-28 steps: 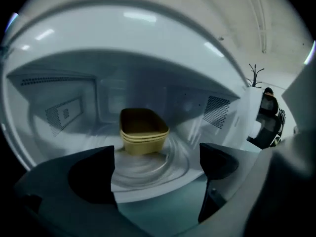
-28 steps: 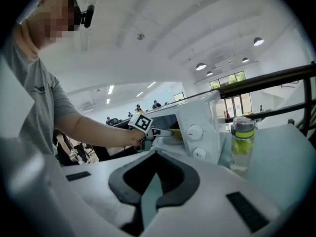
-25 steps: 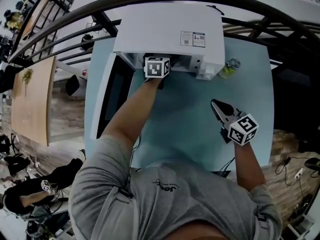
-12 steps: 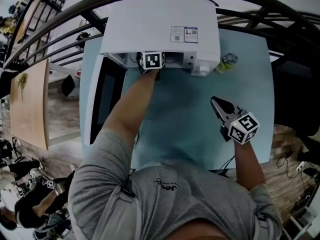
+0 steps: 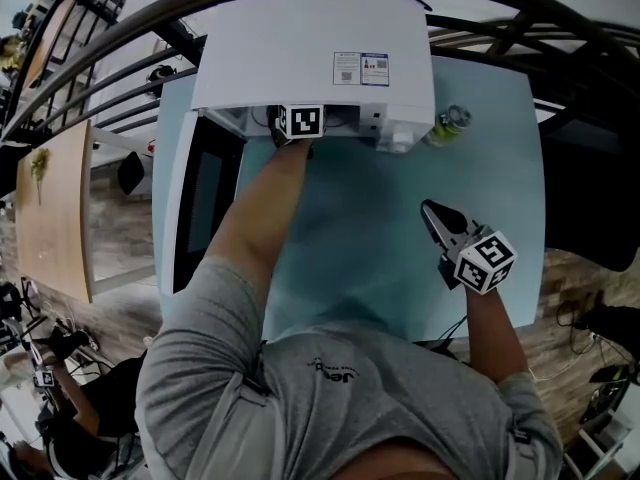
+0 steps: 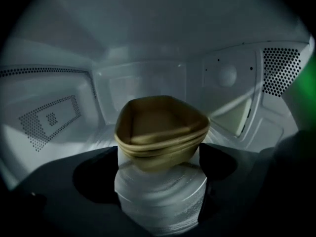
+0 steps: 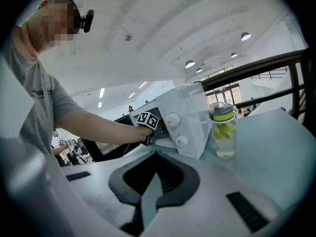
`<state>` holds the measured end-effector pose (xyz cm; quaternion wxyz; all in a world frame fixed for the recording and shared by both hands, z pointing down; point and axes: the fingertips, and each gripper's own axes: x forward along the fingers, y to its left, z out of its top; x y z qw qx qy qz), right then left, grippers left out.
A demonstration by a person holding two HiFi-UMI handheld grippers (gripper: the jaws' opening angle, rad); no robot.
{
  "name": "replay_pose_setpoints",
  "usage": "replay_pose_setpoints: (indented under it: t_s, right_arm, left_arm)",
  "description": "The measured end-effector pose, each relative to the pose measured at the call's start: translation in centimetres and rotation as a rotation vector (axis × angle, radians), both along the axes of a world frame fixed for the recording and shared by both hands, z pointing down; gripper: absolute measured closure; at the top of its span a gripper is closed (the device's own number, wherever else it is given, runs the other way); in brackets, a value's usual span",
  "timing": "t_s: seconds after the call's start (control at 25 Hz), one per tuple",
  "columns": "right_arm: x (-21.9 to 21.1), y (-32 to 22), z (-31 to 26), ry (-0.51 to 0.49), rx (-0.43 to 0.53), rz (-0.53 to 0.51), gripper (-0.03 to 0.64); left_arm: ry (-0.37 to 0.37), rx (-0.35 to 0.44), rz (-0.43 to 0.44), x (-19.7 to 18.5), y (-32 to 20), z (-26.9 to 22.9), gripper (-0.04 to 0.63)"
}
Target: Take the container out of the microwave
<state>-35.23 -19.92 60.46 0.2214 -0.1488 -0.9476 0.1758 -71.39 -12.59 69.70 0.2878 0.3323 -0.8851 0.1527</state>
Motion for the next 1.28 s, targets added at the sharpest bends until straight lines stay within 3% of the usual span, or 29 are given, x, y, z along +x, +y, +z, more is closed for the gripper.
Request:
replay_pose_setpoints:
  t_s: [0.04,0.12,0.76,0.84,1.0,1.08,1.28]
  right_arm:
    - [0.1,0.0,0.1,0.001,-0.003,0.002,0.598]
    - [0.3,0.2,0.2,0.004,-0.008,0.004,0.598]
    - [1.8,2.8,-0.8,0.016,0.000,-0.021,0.598]
    - [2.0,3.1,-1.0,0.016,0.005,-0.026,0.598]
    - [2.3,3.7,-1.4,0.014,0.009,-0.029,0.598]
    - [2.5,4.0,-1.5,0.016,0.012,-0.032,0.598]
    - [3.0,4.6,-1.6,0.022,0.019,-0.034,0.598]
  left_arm:
    - [-0.001,-0.004,0.005,0.1,0.0,0.0,0.064]
    - [0.002,-0.012,0.015,0.2,0.2,-0.2,0.138]
    - [-0.009,0.065,0.081,3.2,3.1,-2.8,0.220]
    - [-0.027,0.074,0.057,3.5,4.1,-3.4,0.409]
    - [-0.013,0.049,0.025,4.2,5.9,-2.8,0.463]
    - [-0.028,0.027,0.009,4.4,6.9,-2.8,0.575]
    - [-0.077,-0.005,0.071,5.3,7.0,-3.8,0.575]
